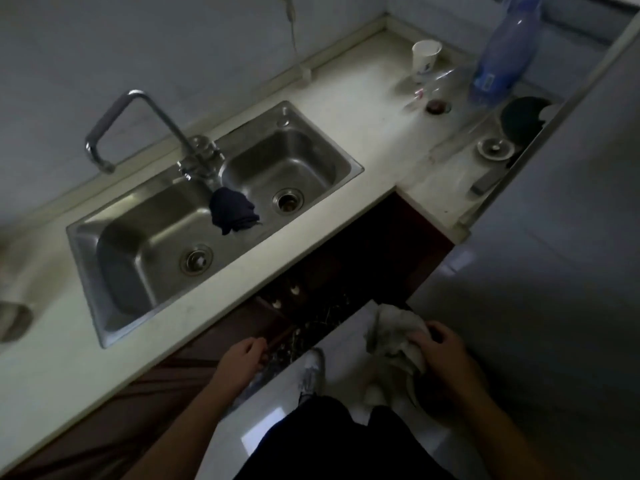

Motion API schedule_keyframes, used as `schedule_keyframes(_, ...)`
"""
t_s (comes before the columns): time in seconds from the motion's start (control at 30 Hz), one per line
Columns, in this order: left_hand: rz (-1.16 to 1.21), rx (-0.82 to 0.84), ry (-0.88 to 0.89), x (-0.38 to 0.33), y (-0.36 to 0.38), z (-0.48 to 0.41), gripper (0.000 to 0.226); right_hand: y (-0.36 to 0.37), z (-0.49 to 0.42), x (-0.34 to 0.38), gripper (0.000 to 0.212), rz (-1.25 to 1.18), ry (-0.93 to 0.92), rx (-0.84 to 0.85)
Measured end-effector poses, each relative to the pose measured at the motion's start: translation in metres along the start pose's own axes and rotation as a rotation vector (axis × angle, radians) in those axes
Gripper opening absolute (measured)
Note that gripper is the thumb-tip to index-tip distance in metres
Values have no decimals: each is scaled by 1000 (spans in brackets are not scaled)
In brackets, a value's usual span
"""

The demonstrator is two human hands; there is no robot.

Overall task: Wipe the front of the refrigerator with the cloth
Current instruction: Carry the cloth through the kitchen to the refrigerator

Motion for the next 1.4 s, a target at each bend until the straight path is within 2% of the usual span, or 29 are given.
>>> schedule_keyframes(0.17, 99, -107, -113, 61, 4, 56, 34, 8, 5, -11, 12, 121, -2, 103)
schedule_keyframes(0.37, 250, -280, -217, 127, -15, 130, 29, 52, 8, -11, 6, 337, -87, 160)
schedule_keyframes(0.57, 443, -460, -311, 195, -37, 207, 27, 158, 38, 3, 8, 598, -255, 250)
schedule_keyframes(0.7, 569, -588, -371, 248, -49, 262, 27, 246, 75, -2, 14, 804, -355, 419)
schedule_keyframes(0.77, 633, -652, -418, 275, -55, 287, 27, 289, 100, -8, 11, 878, -417, 495)
schedule_keyframes(0.9, 711, -730, -480, 315, -68, 320, 28, 357, 145, -22, 11, 922, -507, 603)
schedule_keyframes(1.17, 799, -802, -546, 345, -80, 342, 30, 427, 162, -20, 7, 990, -498, 656)
schedule_keyframes(1.3, 886, -808, -671, 371, -65, 351, 33, 469, 148, -16, 15, 1047, -457, 697)
schedule_keyframes(1.4, 969, -879, -790, 390, -58, 366, 34, 519, 147, -21, 20, 1117, -432, 752)
Point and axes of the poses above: each hand's wrist, its own z-axis away from the middle knuckle, its own y-axis out of the palm, x = y × z, the point moved 5 cm from there along -z, towards the middle knuckle, and after that the axes turned 10 degrees about y, right-handed, at the moved point
